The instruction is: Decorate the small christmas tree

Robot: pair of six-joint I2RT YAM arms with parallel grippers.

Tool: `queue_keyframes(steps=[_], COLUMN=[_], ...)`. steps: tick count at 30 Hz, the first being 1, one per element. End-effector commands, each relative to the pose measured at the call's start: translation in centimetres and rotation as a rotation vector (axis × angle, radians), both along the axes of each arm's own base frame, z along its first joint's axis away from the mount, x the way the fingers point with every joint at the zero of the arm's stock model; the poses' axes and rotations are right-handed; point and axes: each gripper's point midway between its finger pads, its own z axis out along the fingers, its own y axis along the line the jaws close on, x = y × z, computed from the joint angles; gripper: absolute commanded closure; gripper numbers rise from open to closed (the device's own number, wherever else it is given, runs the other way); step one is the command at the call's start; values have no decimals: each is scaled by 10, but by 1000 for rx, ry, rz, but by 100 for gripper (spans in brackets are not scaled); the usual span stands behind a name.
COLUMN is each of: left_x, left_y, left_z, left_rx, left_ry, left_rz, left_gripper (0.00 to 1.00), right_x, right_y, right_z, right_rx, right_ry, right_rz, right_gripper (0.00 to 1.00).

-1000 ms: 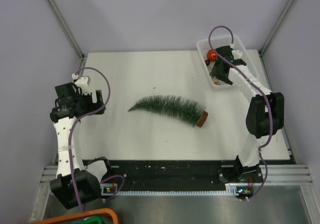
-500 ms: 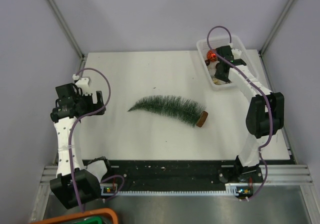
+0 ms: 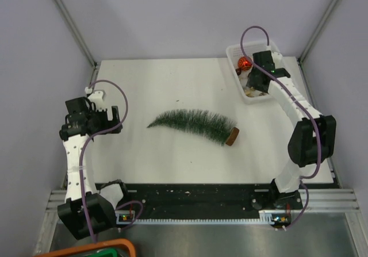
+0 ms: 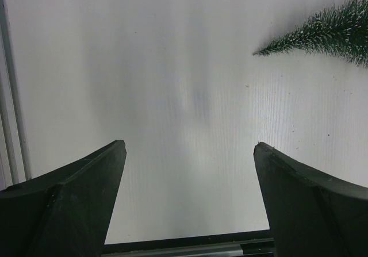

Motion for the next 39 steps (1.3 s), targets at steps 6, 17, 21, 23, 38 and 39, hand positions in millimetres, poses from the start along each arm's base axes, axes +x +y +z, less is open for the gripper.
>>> queue_keyframes(steps=[6,17,21,23,38,39], left_x=[6,7,5,5,4,4], left_y=[4,1,3,4,5,5], left_z=[9,12,12,12,8,8], left_rx=[32,15,26,26,29,31], left_ry=[-59,-62,-60,-61,-44,-43], left_rz=[-6,-9,-5,-2,9,9], left_gripper=[1,1,1,1,1,1], right_x=[-19,-56,-45,-37,-4,-2], right_y=[-15,19,20,18,-3,-2], right_z=[86,29,16,13,9,8], right_rx=[-25,231,251,254,247,245], right_ry=[-204,-115,-111,-124,-261,-254], right_rz=[-23,-25,-74,-113,-319,-313], right_gripper=[36,15,13,14,34,36])
